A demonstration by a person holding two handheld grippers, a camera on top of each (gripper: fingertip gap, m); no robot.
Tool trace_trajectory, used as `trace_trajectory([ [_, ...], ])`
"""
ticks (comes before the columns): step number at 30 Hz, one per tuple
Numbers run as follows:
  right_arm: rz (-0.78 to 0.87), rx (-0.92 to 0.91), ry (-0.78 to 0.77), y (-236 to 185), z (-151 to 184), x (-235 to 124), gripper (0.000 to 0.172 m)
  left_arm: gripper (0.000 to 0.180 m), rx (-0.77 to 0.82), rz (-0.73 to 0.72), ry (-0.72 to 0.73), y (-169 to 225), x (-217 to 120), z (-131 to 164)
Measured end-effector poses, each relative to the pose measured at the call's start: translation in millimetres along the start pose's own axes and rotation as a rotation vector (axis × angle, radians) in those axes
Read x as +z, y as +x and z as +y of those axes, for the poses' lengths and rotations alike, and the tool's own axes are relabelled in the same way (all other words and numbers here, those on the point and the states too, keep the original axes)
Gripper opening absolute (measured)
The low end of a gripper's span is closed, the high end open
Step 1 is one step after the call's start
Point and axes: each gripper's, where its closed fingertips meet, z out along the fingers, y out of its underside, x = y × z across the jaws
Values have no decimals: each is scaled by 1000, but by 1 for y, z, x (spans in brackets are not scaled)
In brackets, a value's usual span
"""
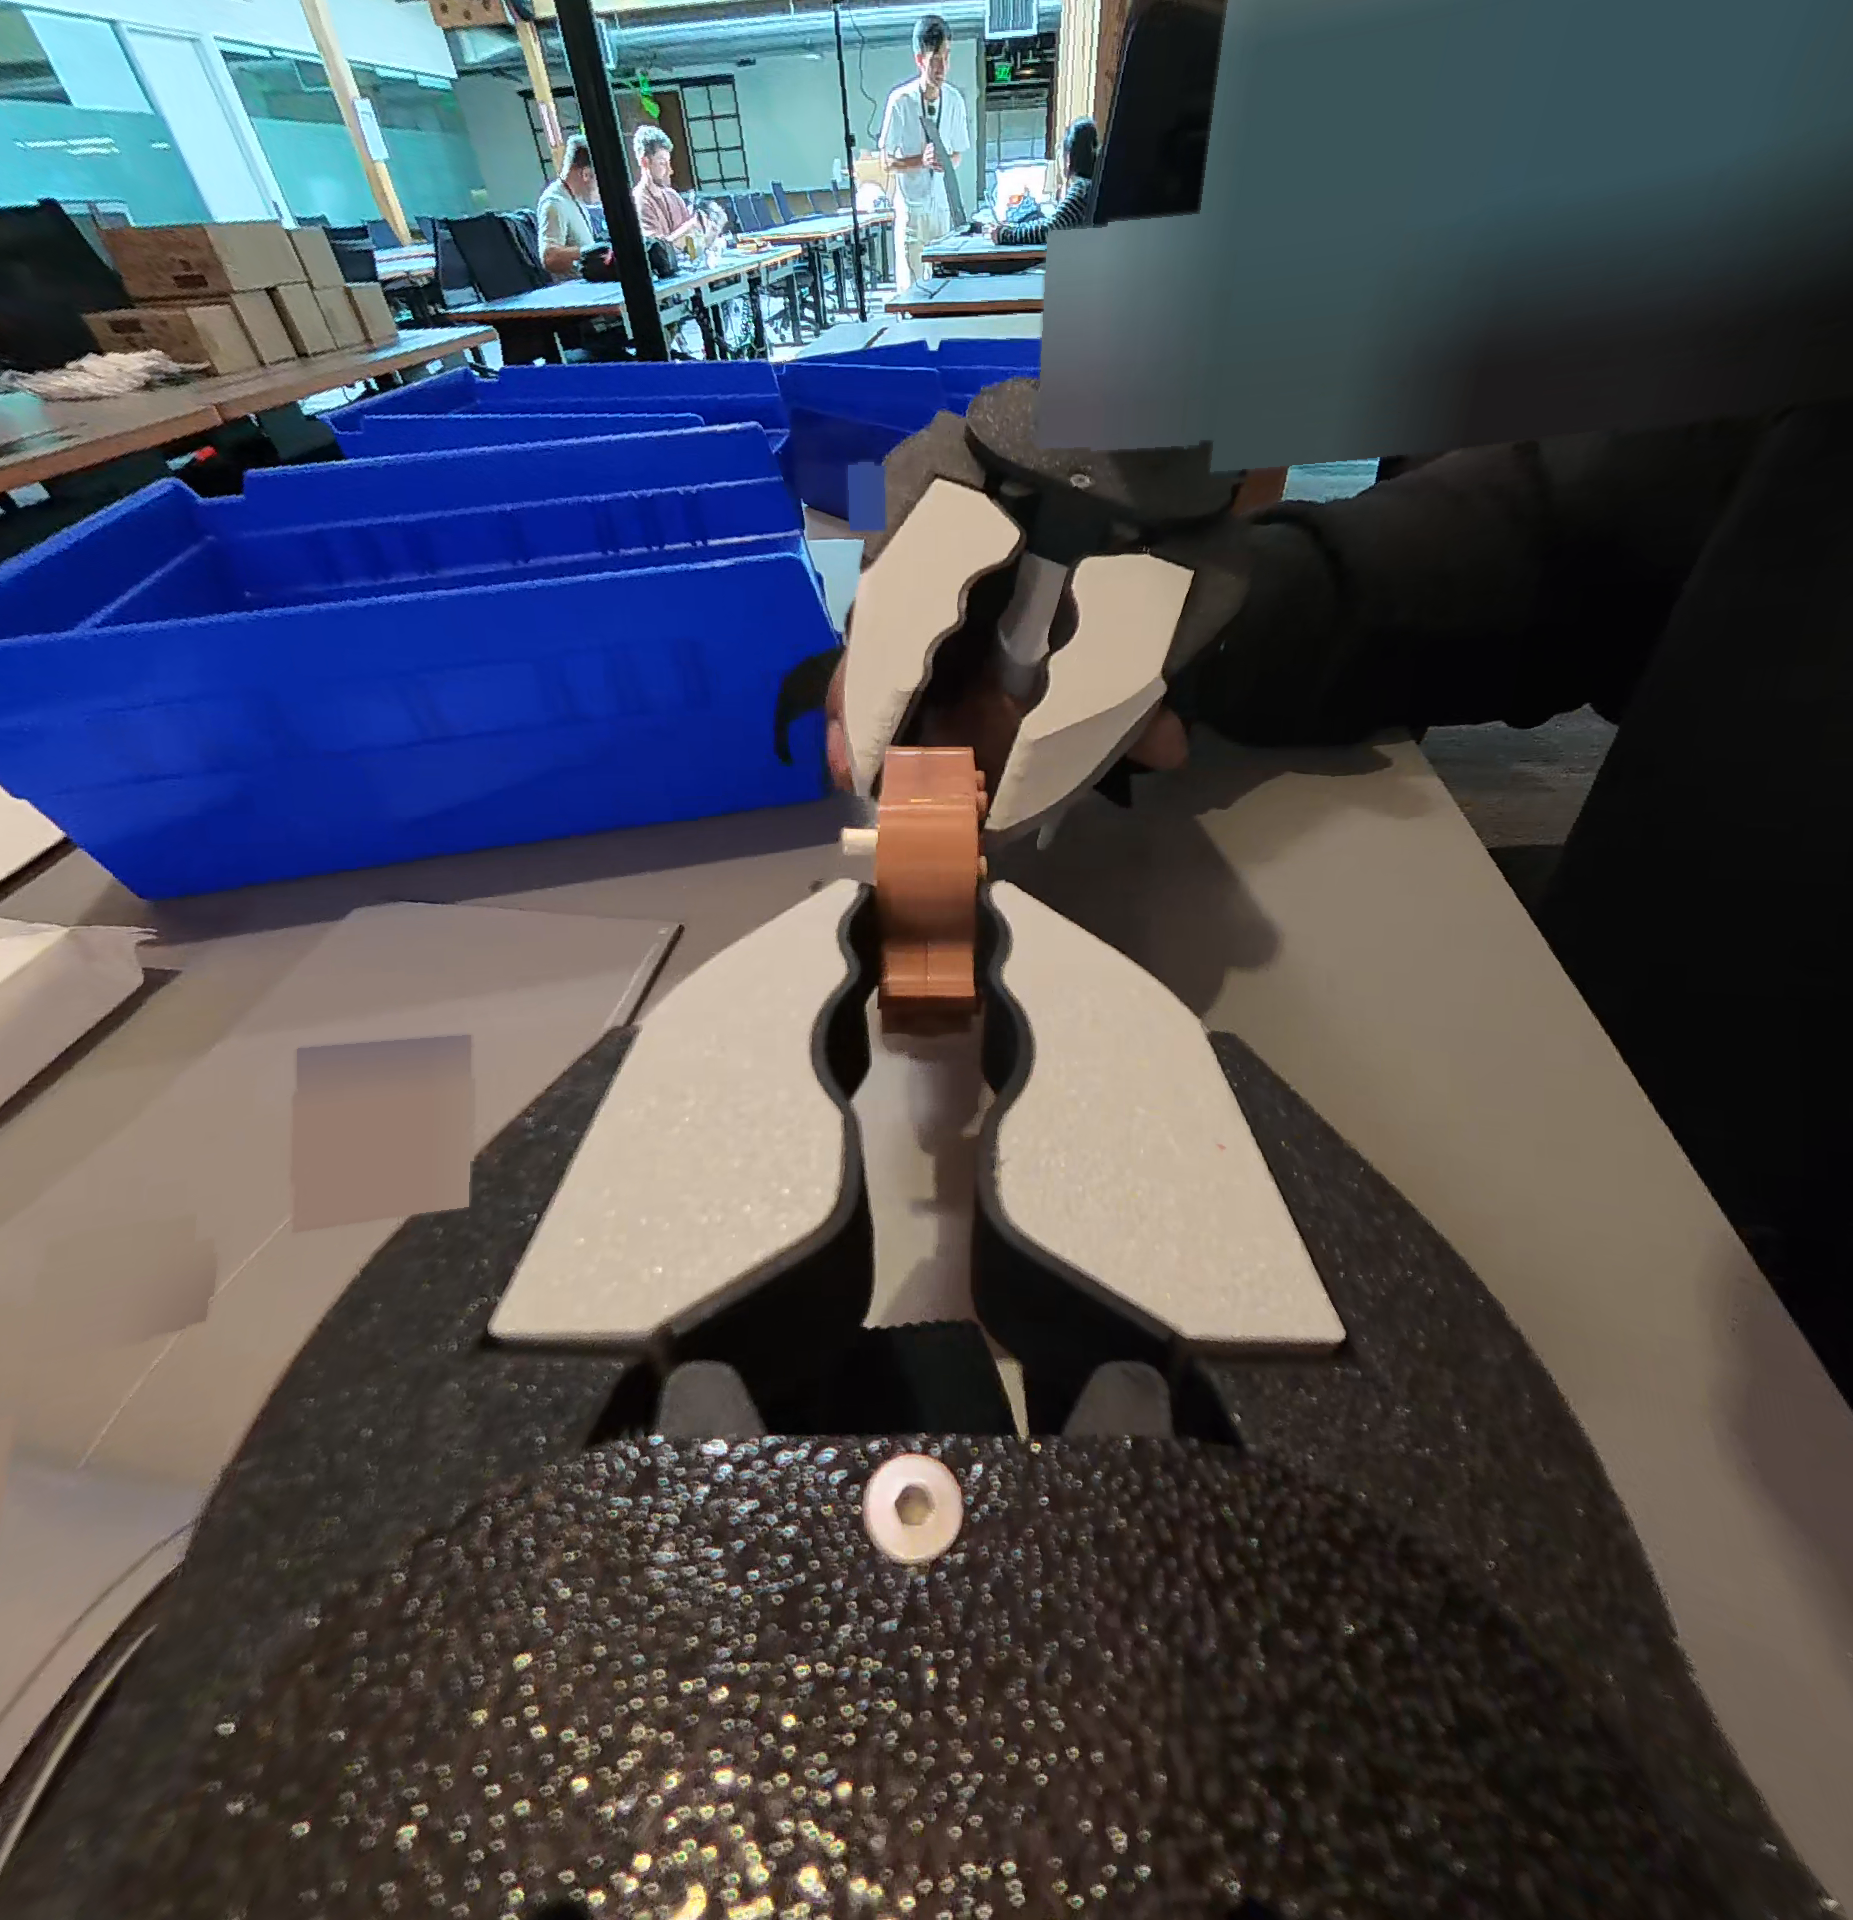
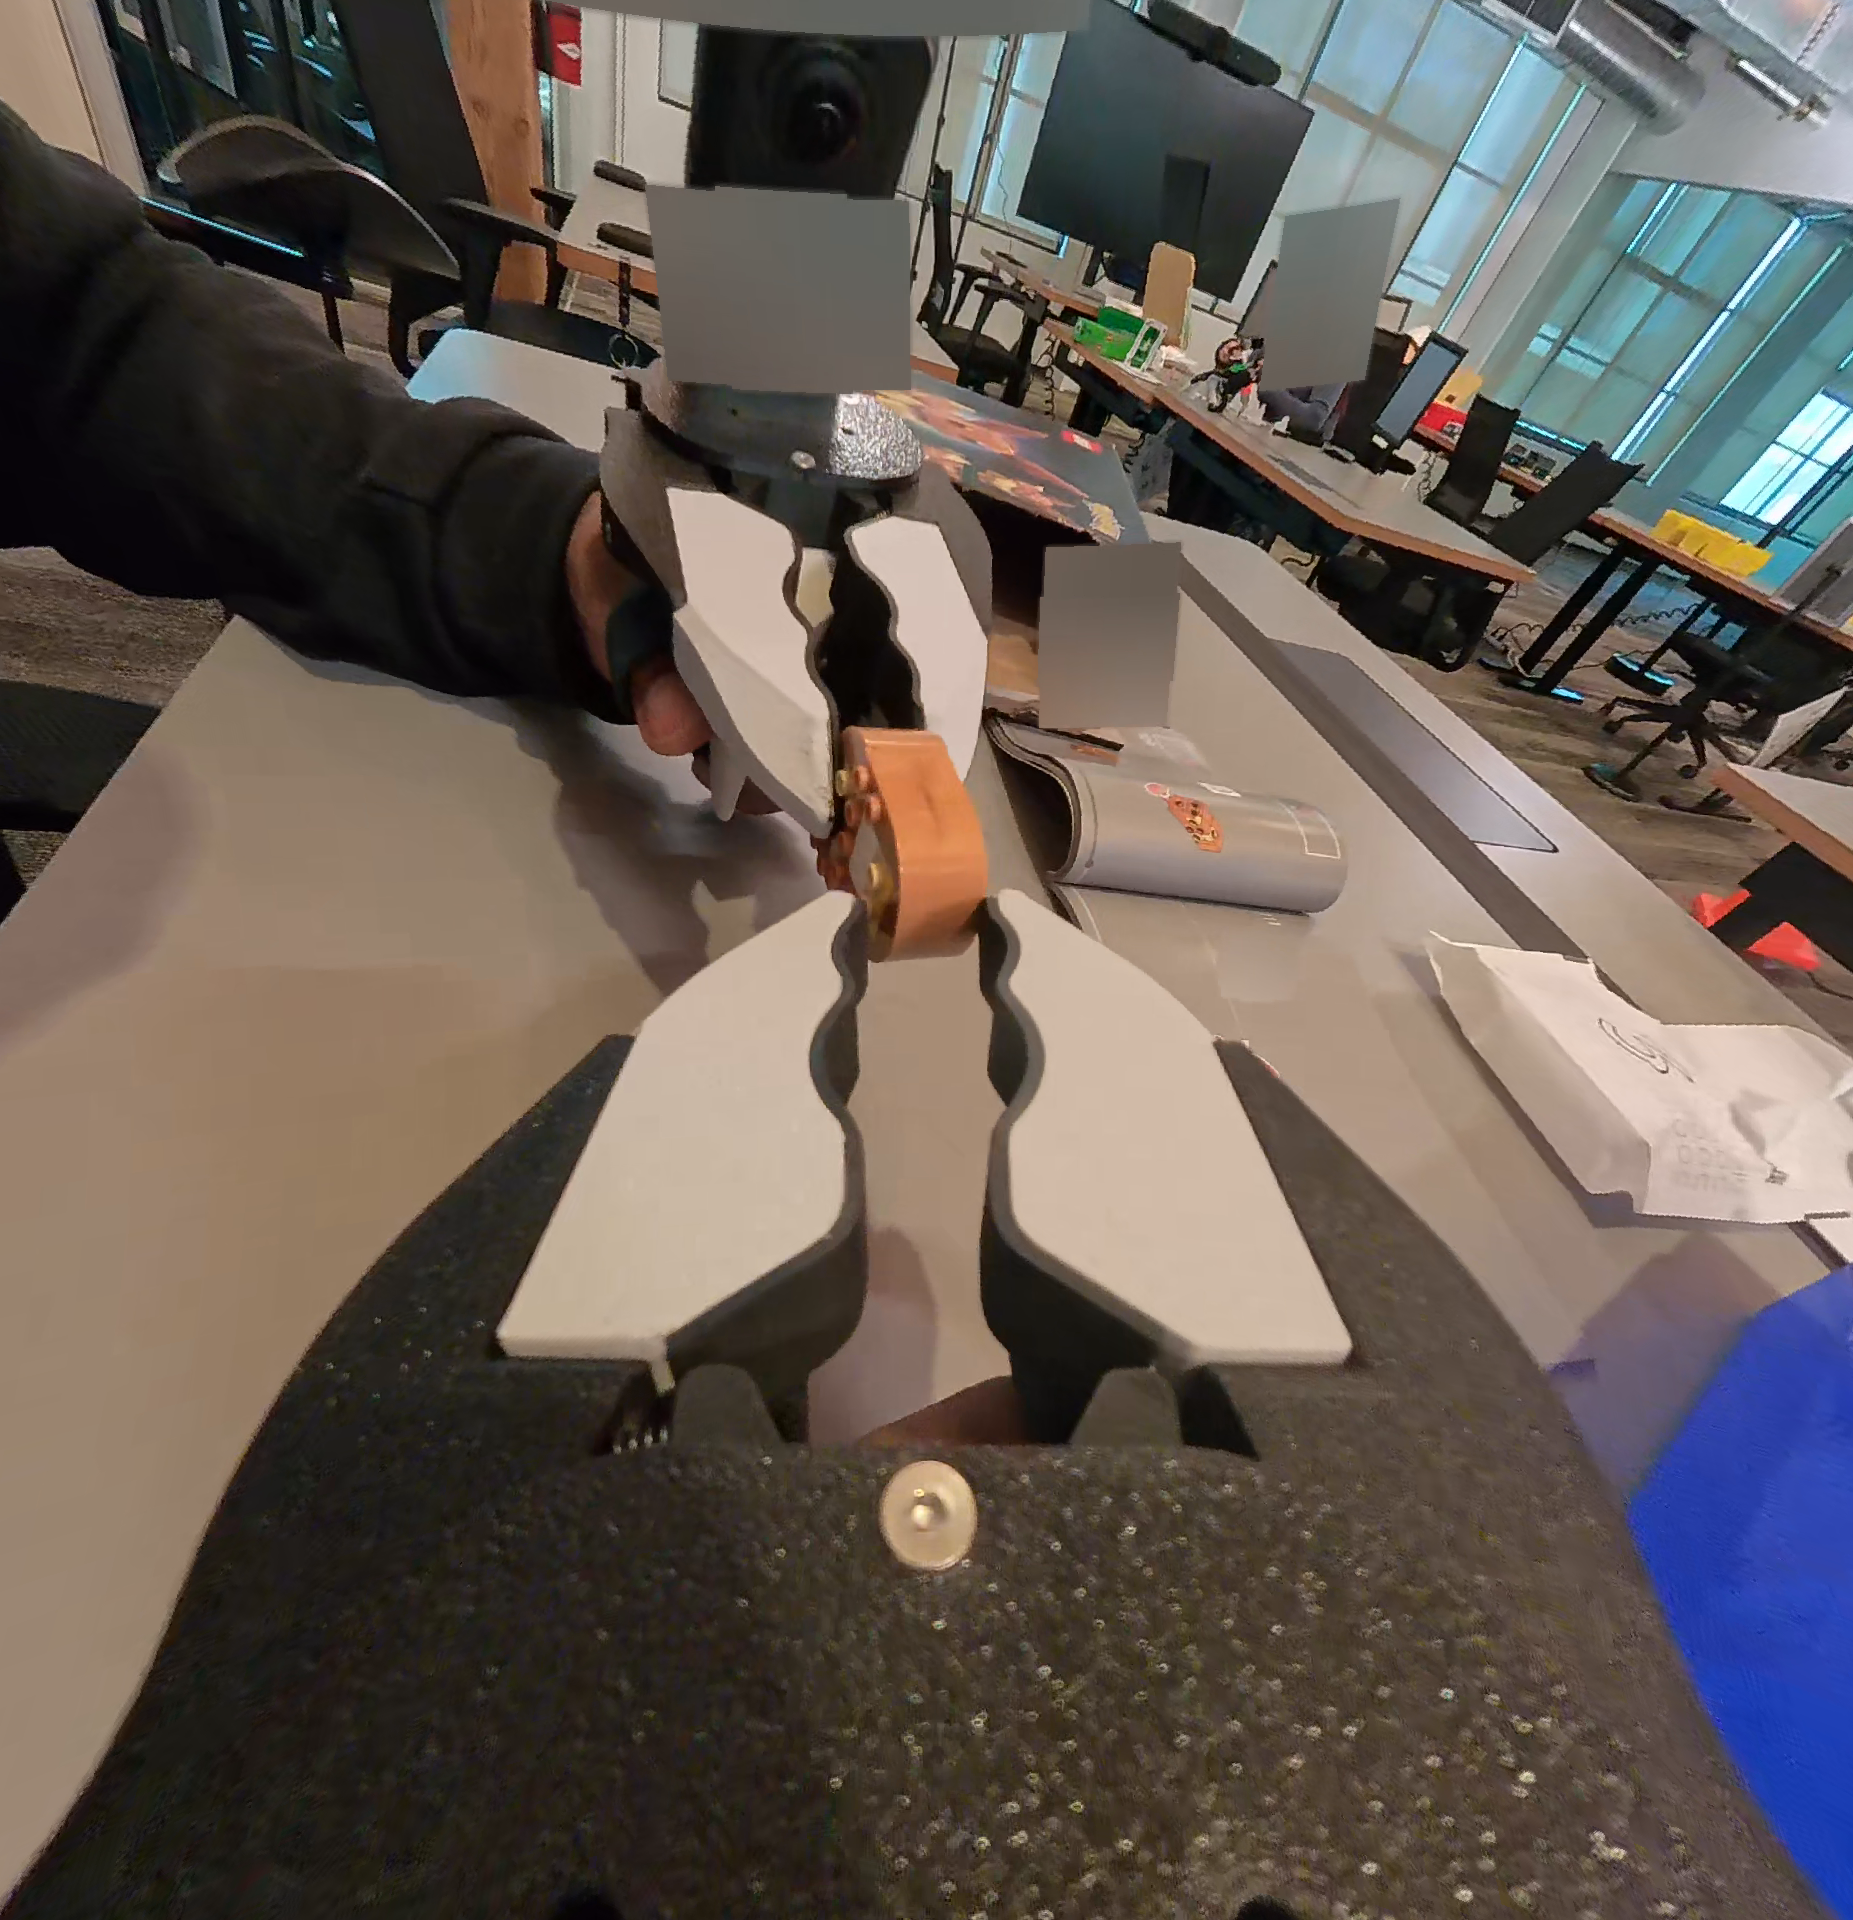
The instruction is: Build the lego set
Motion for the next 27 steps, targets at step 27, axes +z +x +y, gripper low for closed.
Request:
trace_trajectory([
  [27,204,-488,-51,6,4,1,36,16,-714,222,72,-3,0,5],
])
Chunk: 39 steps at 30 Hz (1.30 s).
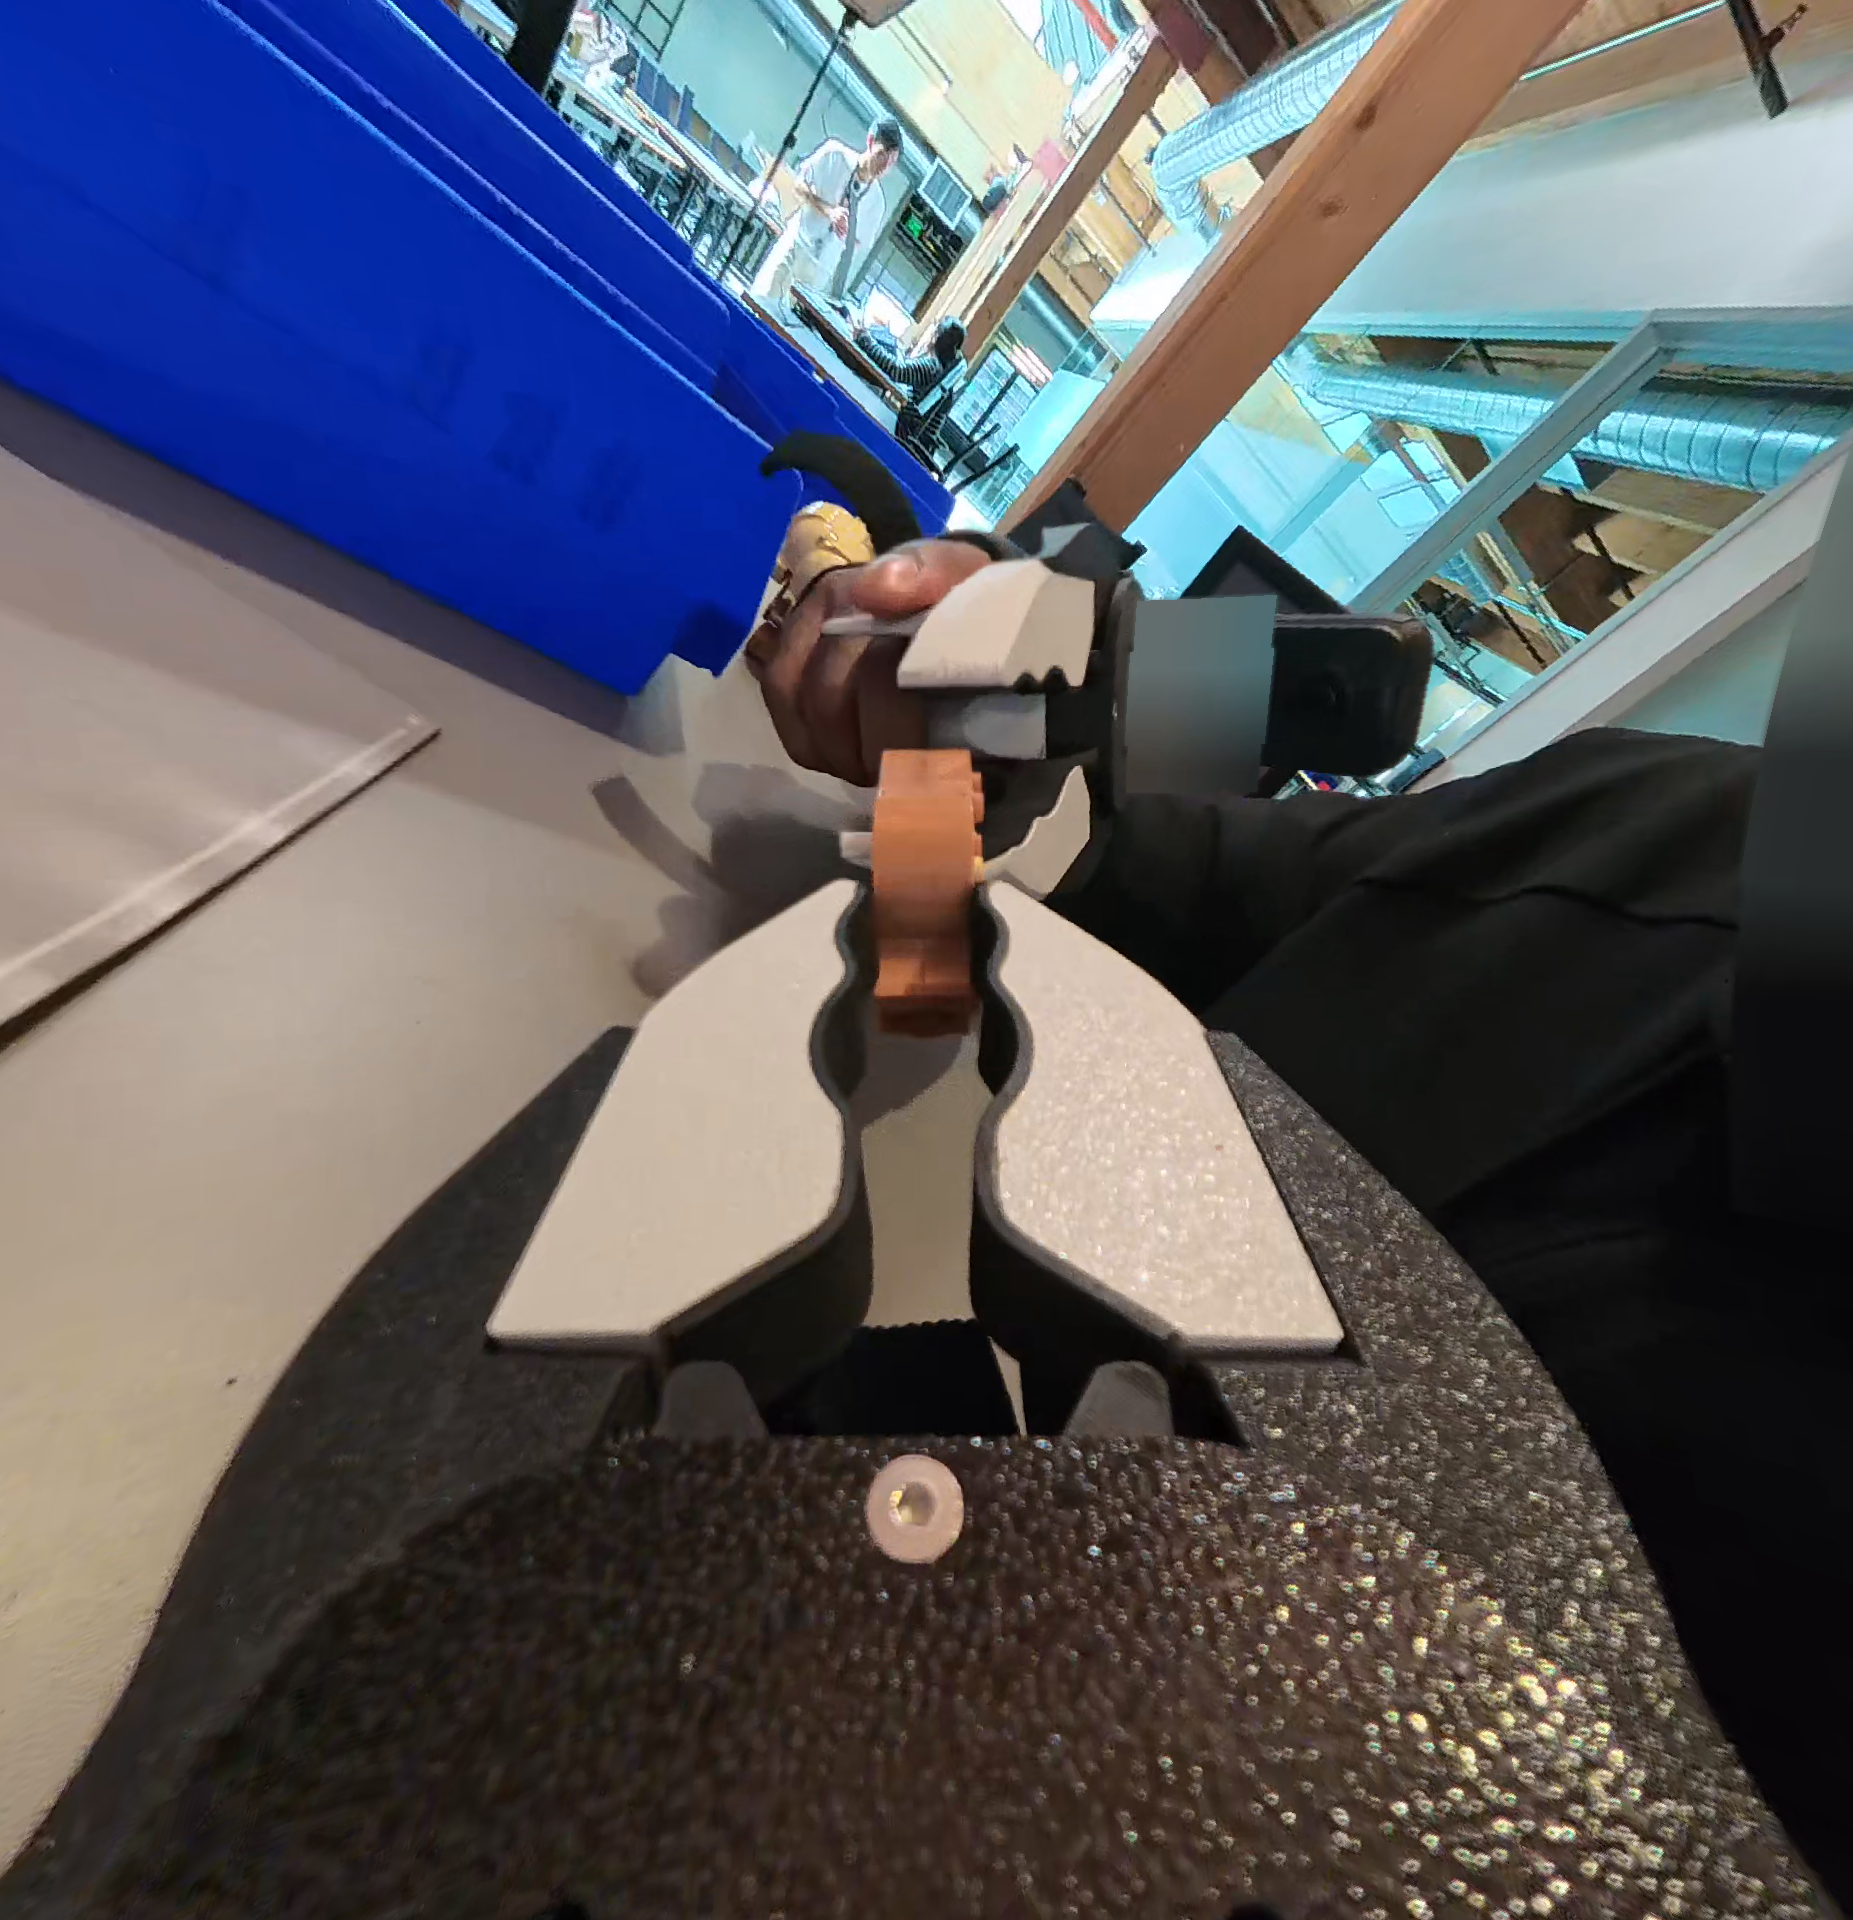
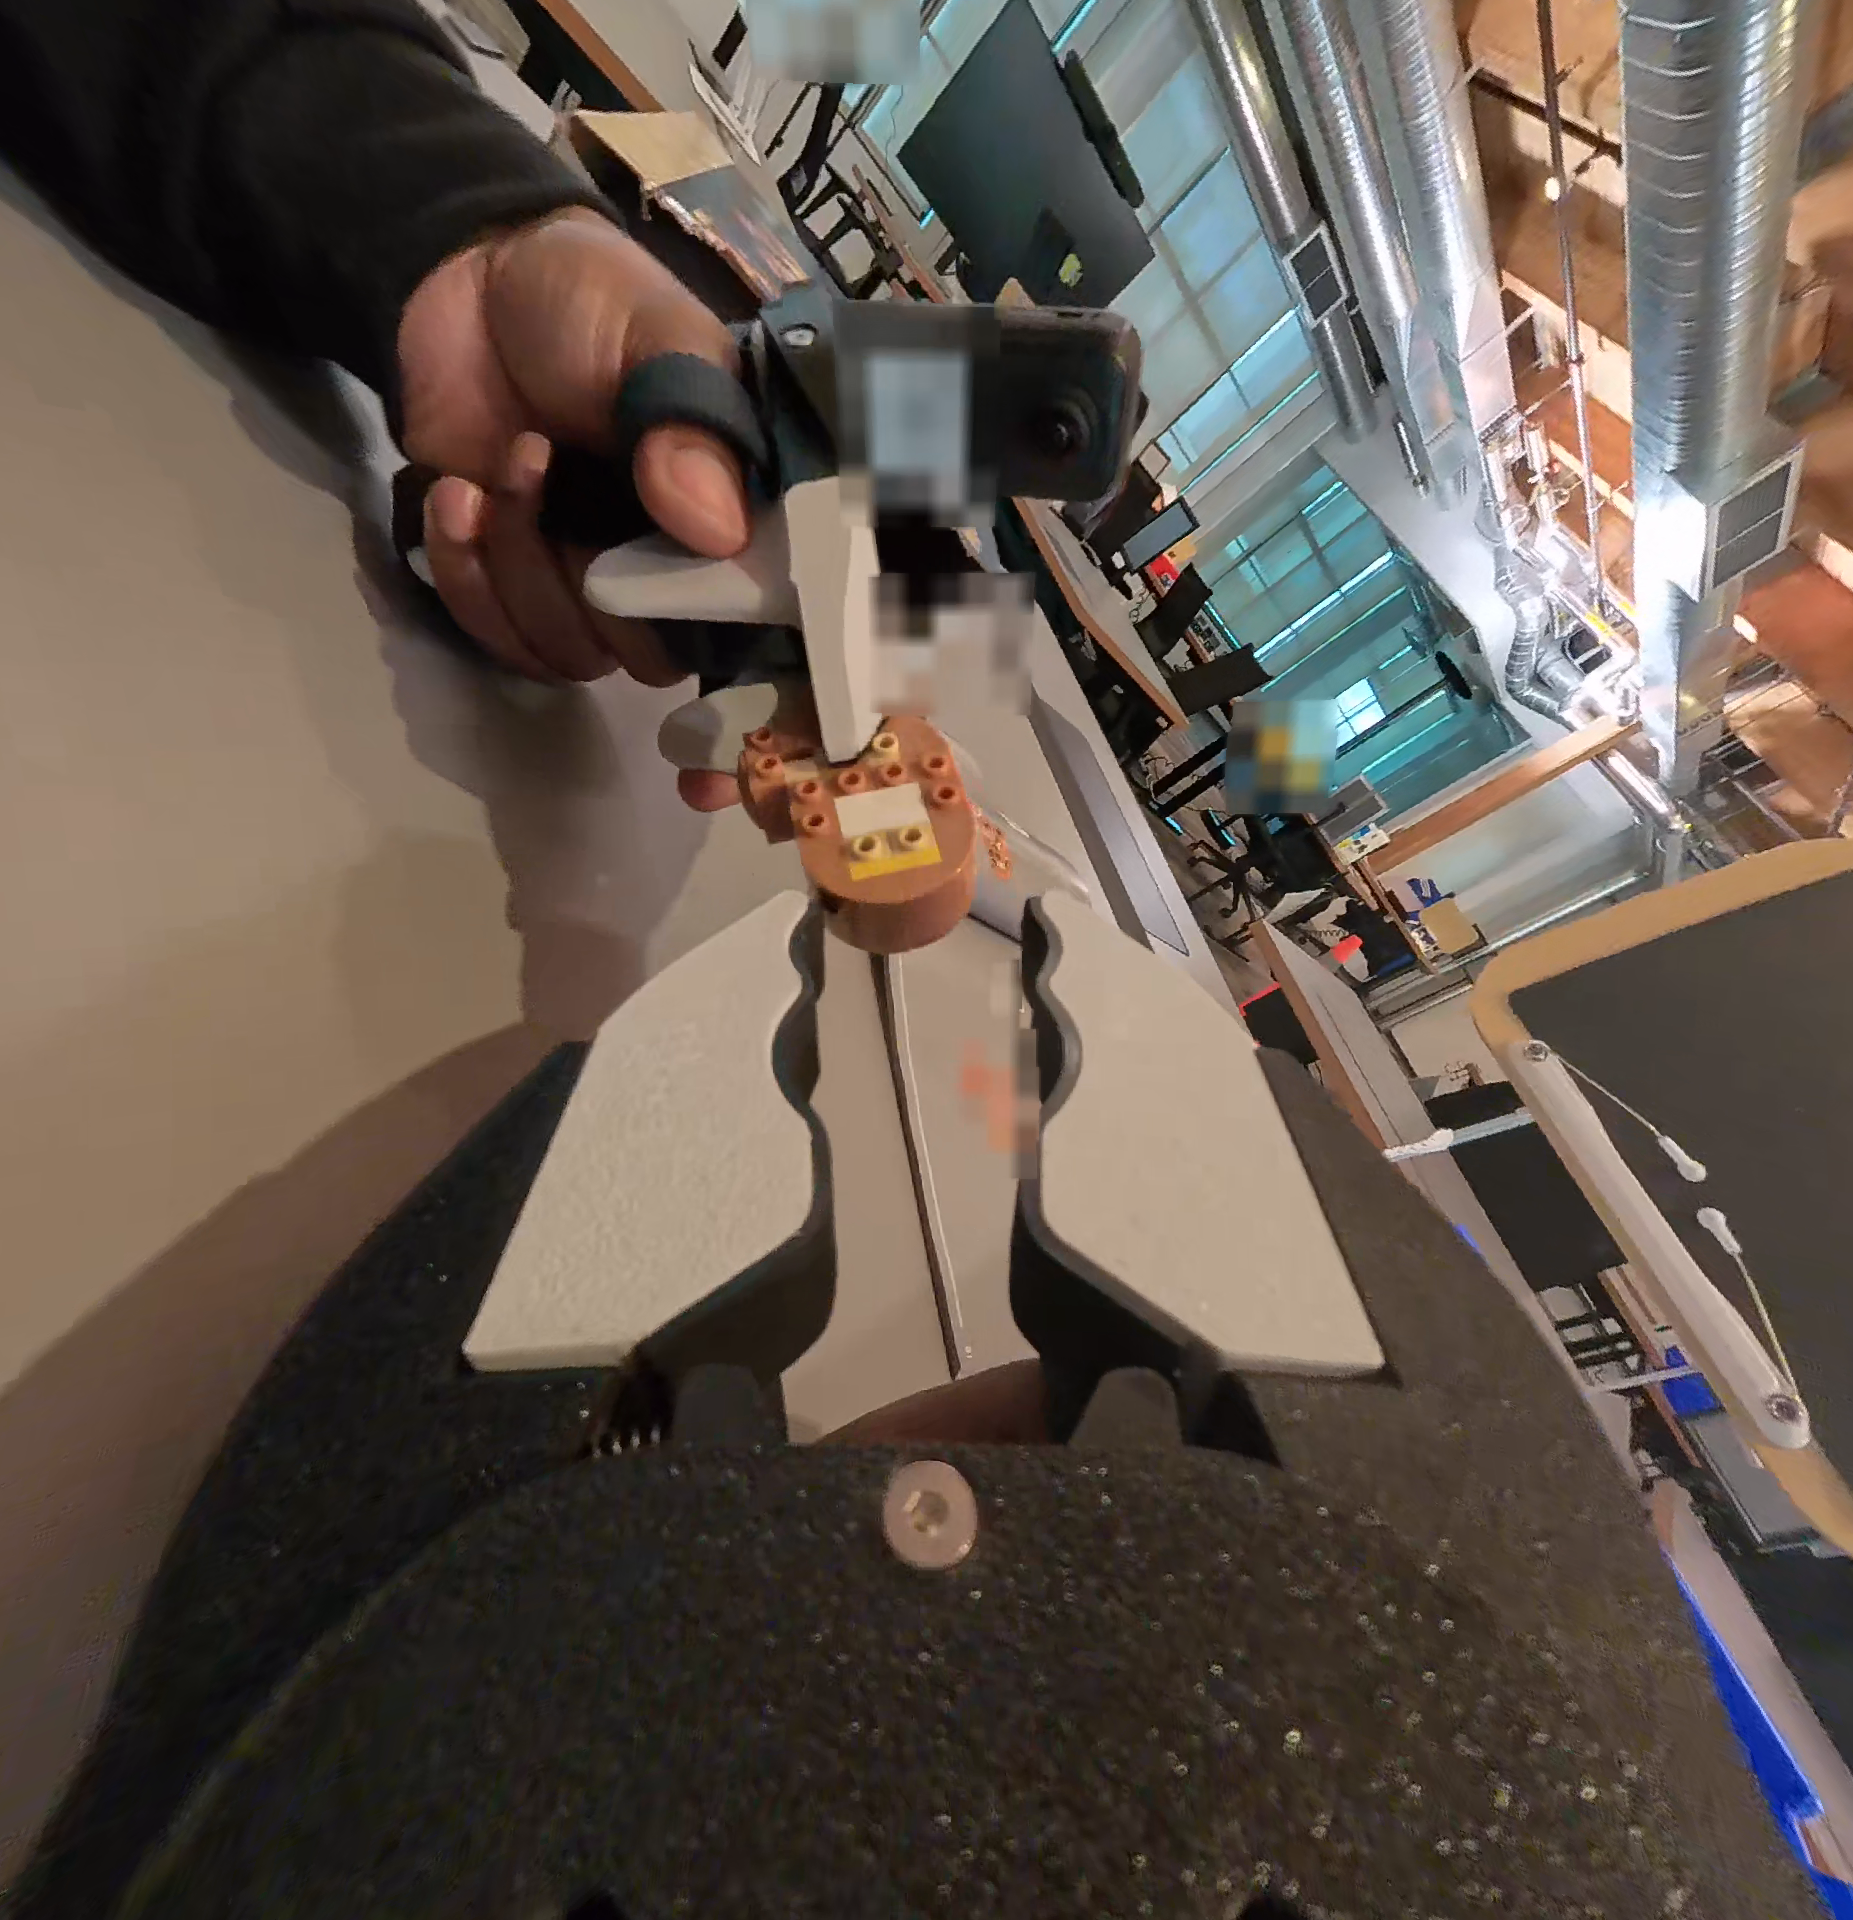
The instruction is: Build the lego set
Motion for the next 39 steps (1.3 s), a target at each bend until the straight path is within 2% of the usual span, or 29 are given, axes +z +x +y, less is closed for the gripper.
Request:
trace_trajectory([
  [3,-34,-20,3,-8,-2,0,26,16,-22,12,-11,1,1,2],
  [15,-77,87,-2,-14,0,3,26,16,-26,-9,-33,-3,2,8],
  [28,-71,68,-33,-14,5,7,26,16,-1,-54,-51,-8,0,8],
  [30,-44,51,-30,-10,5,9,27,16,51,-81,-39,-8,-2,3],
  [32,-90,149,23,-9,-2,5,31,16,172,-134,-35,-8,-4,-1],
  [34,-122,303,68,-1,-4,0,33,16,342,-224,-47,-11,-6,-5],
  [36,-110,378,78,8,-3,-3,35,16,528,-307,-78,-13,-8,-7],
  [39,-128,322,19,1,2,0,37,16,821,-388,-180,-12,-5,1],
])
